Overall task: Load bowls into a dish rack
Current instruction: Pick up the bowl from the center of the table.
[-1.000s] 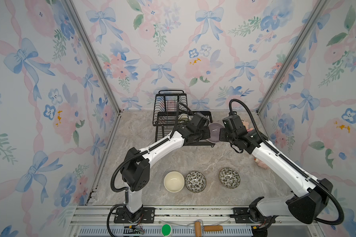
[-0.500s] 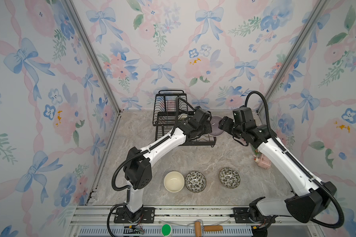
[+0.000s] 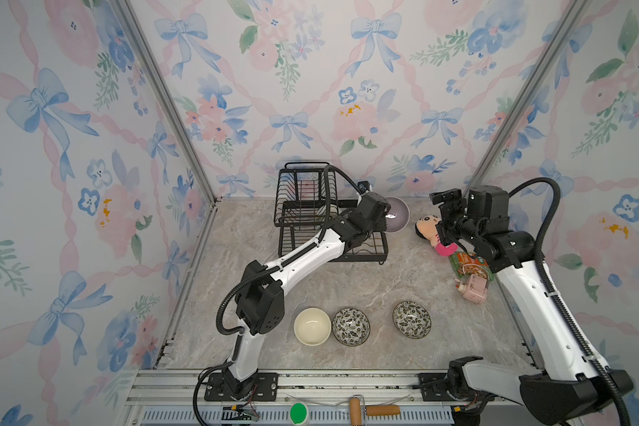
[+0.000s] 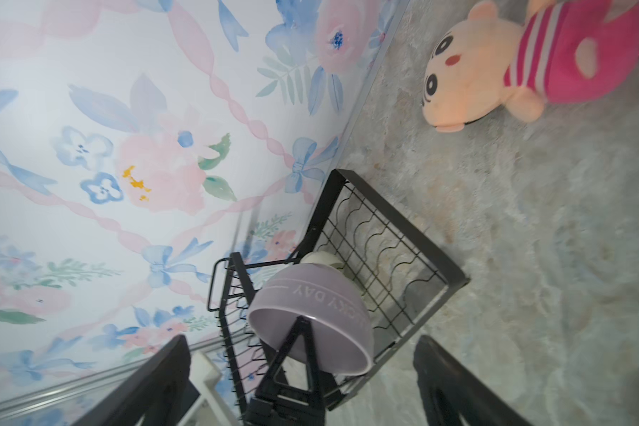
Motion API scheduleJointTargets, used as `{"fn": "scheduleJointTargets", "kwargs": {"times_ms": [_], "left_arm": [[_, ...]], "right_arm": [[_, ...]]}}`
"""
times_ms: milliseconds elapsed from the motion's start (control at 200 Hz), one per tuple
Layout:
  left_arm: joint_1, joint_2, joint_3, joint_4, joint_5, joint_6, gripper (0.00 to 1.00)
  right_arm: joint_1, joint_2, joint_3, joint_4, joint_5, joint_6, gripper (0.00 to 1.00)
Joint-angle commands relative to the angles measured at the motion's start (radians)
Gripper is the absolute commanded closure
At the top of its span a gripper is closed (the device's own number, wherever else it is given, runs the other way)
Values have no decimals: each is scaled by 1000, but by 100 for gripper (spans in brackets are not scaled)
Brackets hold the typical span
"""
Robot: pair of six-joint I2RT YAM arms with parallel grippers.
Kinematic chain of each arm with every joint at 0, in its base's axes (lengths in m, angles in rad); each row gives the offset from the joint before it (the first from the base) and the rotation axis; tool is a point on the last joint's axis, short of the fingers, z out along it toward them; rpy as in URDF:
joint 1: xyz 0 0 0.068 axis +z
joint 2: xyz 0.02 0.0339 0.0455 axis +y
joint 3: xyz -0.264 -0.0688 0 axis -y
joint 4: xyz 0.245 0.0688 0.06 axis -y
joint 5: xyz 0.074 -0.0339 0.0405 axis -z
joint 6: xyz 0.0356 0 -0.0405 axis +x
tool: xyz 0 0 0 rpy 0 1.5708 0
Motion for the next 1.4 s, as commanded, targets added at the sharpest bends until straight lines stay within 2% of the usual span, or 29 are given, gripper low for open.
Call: {"fn": "scheduleJointTargets", "kwargs": {"times_ms": [0,165,360,395,440,785,930,1210,1330,1395], "left_arm": [[-14,-32,-54,255,-52,129,100],[-26,-78,-176,395,-80,200,100],[-33,-135,-291,486,-80,239,100],[-33,-144,-307,497,-82,243,100],[-35,-155,-318,503,-85,247,100],[-34,-185,-321,519,-63,297,100],[-34,-197,-332,519,-50,300,100],[-35,-232,-352,518,-54,340,100],[-35,-254,-367,518,-72,366,100],[-32,-267,-371,518,-75,383,100]], "right_arm": [[35,-2,-70,129,-22,286,4],[116,14,-106,224,40,396,4],[157,43,-116,261,107,423,4],[162,46,-123,276,118,433,1],[173,52,-136,293,135,450,0],[225,112,-151,346,187,495,12],[223,144,-150,395,218,497,23],[219,235,-98,451,280,497,52],[220,262,-78,478,299,487,74],[217,270,-71,509,306,457,91]]}}
